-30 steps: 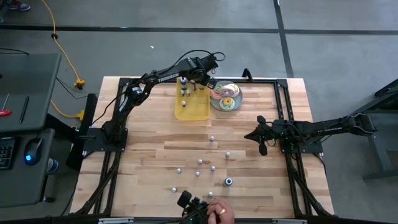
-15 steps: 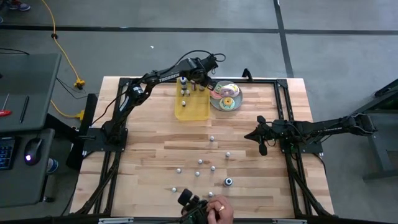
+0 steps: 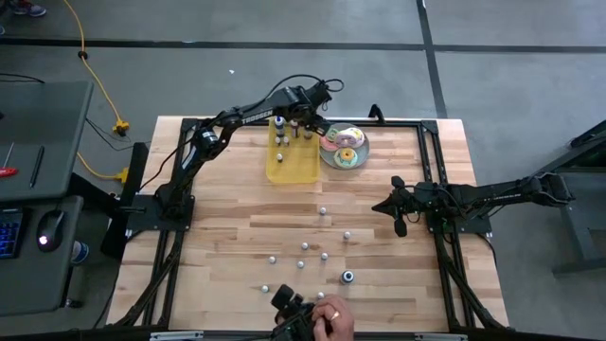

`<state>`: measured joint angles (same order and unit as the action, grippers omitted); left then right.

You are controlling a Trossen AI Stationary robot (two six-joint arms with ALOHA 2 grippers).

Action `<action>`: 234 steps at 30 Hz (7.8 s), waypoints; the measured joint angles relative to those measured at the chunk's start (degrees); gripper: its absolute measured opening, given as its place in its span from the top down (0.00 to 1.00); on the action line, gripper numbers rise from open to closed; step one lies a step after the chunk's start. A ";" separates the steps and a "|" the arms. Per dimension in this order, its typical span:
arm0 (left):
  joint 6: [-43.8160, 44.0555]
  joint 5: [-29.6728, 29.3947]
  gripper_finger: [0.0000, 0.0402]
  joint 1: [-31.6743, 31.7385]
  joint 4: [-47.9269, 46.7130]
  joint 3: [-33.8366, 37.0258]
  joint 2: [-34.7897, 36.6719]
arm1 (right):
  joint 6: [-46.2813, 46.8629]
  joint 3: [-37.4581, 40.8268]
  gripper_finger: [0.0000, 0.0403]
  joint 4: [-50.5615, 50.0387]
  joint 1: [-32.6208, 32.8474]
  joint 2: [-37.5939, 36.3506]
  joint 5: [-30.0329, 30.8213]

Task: Pick & Place food coloring
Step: Put the big purple food coloring bottle into the bin, then put the small black food coloring bottle into the bin

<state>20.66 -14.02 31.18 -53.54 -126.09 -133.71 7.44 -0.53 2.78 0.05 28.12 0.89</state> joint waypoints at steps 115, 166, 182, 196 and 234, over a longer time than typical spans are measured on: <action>-49.12 28.67 0.58 -24.41 28.38 42.26 18.87 | 0.00 0.00 1.00 0.01 0.00 0.00 -0.02; -48.69 29.52 0.58 -24.44 31.99 42.39 16.02 | 0.00 0.00 1.00 -0.01 -0.01 0.00 -0.02; -47.18 29.35 0.58 -24.44 33.05 42.34 14.14 | 0.00 0.01 1.00 -0.01 0.00 -0.01 0.00; -45.77 29.49 0.58 -24.44 33.73 42.41 14.05 | 0.00 0.00 1.00 -0.01 0.01 -0.02 0.00; -42.68 28.07 0.91 -24.43 20.49 37.71 23.31 | 0.00 0.01 1.00 0.00 -0.01 0.00 -0.01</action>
<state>-22.02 14.05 6.75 -33.05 -88.38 -110.40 7.44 -0.52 2.77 0.04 28.12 0.88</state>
